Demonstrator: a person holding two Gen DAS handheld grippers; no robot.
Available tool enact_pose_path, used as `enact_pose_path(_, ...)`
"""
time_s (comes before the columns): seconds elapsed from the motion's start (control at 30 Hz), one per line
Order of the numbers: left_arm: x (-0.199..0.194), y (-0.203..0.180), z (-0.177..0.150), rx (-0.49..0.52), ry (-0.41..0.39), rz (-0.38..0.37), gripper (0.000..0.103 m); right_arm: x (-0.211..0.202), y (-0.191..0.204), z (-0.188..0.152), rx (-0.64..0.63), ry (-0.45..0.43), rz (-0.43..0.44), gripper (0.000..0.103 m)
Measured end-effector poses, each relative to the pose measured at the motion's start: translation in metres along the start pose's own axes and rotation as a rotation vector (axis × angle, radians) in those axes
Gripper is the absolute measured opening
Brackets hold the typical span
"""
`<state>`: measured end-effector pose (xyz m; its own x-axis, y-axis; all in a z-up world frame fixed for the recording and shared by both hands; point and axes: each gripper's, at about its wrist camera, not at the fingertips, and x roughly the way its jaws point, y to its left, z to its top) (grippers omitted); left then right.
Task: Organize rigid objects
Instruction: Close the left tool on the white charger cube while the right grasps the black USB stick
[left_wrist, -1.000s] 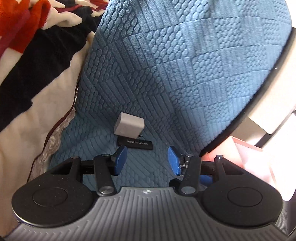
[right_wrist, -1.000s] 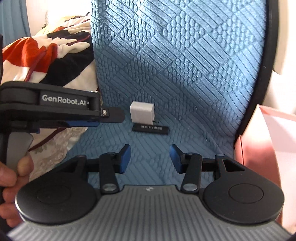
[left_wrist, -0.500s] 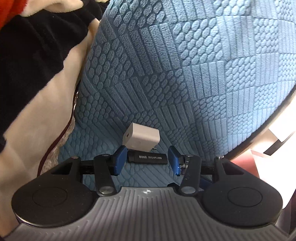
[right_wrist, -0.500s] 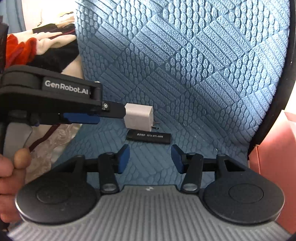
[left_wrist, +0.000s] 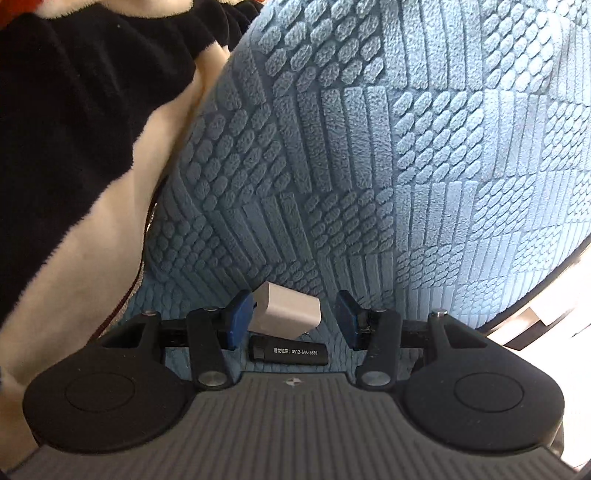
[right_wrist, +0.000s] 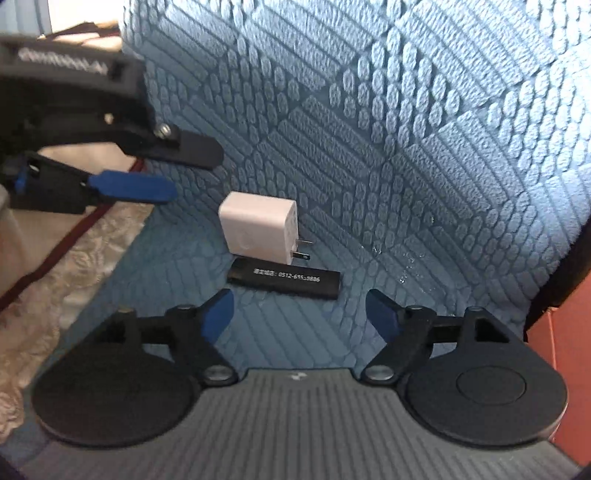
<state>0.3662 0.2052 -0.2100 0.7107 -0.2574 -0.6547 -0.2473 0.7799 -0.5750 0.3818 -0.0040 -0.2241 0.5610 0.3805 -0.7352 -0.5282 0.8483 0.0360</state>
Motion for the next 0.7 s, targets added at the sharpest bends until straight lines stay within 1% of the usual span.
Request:
enact_pose_path(0.07, 0.004, 0.002, 0.001, 0.000, 0.010, 0.016, 0.056, 0.008, 0.003, 0.001, 0.000, -0.001, 0.005, 0.090)
enact_pose_path(0.17, 0.010, 0.003, 0.003, -0.001, 0.017, 0.028, 0.056, 0.021, 0.011, 0.002, -0.015, -0.002, -0.020, 0.090)
enact_pose_path(0.3, 0.013, 0.007, 0.005, 0.000, 0.020, 0.035, 0.055, 0.040, 0.019, 0.005, 0.011, 0.001, -0.024, 0.090)
enact_pose_path(0.43, 0.015, 0.010, 0.009, 0.005, 0.024, 0.046, 0.055, 0.053, 0.029, 0.007, 0.012, -0.009, -0.061, 0.090)
enact_pose_path(0.63, 0.026, 0.007, 0.005, 0.025, 0.043, 0.056, 0.055, 0.058, 0.033, 0.010, 0.021, 0.000, -0.081, 0.090)
enact_pose_path(0.67, 0.027, 0.006, 0.004, 0.031, 0.046, 0.056, 0.055, 0.054, 0.030, 0.011, 0.019, 0.003, -0.080, 0.087)
enact_pose_path(0.7, 0.028, 0.006, 0.004, 0.037, 0.048, 0.055, 0.056, 0.052, 0.030, 0.011, 0.014, 0.008, -0.072, 0.086)
